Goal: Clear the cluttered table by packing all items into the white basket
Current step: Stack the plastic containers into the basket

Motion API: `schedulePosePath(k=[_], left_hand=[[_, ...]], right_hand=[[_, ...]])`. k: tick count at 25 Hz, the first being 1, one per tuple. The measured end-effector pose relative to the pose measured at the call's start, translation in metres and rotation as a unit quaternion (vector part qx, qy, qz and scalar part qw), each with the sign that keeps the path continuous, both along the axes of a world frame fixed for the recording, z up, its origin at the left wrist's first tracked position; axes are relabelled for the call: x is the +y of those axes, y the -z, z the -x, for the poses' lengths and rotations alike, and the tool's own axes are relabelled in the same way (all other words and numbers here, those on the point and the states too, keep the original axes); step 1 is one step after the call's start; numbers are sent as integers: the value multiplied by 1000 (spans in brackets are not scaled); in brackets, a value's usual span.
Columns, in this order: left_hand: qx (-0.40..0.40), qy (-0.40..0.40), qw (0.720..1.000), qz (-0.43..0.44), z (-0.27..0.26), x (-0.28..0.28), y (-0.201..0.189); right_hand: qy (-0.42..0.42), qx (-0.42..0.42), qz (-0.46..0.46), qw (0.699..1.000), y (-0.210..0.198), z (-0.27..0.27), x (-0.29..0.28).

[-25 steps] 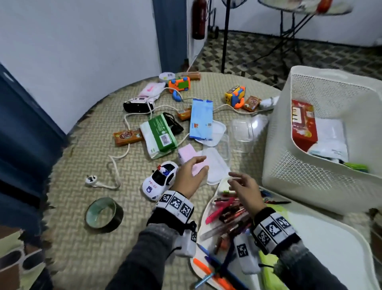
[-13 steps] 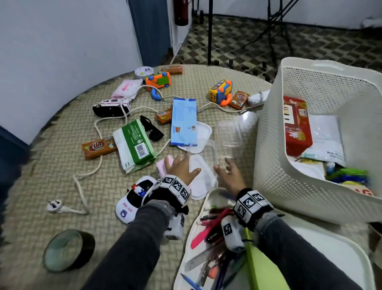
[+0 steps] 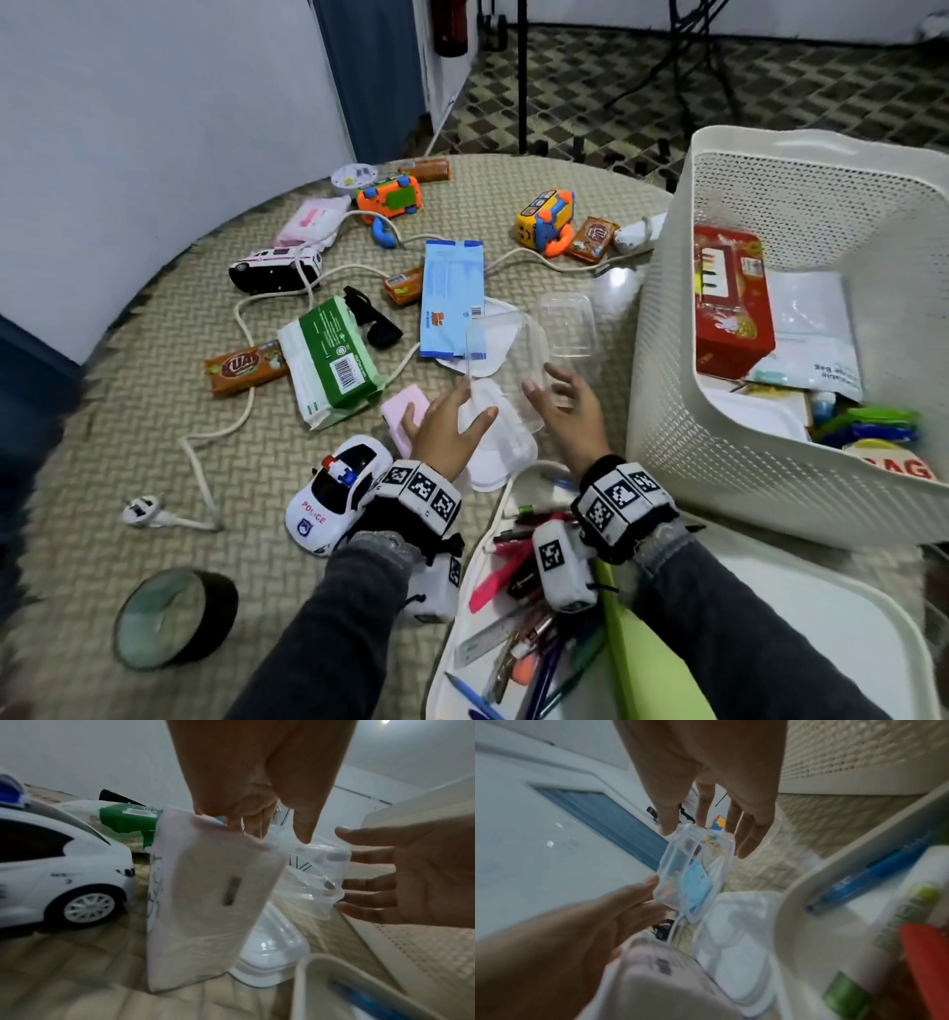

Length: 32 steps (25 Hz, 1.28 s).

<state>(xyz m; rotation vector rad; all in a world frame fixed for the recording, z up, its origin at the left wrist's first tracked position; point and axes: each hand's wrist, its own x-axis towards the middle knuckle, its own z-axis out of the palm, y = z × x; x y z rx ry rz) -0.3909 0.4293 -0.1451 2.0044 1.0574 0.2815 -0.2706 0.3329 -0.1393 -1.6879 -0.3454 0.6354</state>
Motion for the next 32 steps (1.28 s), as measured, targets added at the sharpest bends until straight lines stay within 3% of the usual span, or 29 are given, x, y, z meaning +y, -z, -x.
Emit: schedulePosePath(k=[3,7,10,16,22,24,28,32], left_hand=[[-171,-44,977,116,8,-21,-15],[-264,-103,947,151,29,-48,-38],[-278,-95,945,144,50,-63,-54],[-254,-127,946,153,95,-75,-65],[-218,-154,943,199,146,-99,-59],[-243,-184,934,186,166,-103,-47],[-323,-228,888,234,197,-113,-28],[-265,-231,910,220,227,-119,-7]], right_hand=[[1,-5,-39,999,-20,4,-12],[-27,4,-47,999,-43,18,-43],[-57,-3,-57,997,-51,33,-68],[-125,-110,-33,985,-45,66,-110],[-210,-216,-11,954,-37,113,-127],[-207,-157,-30,965,-34,130,-127],[-173,81,-35,981,-17,152,-117],[-197,139,-30,970,5,167,-108]])
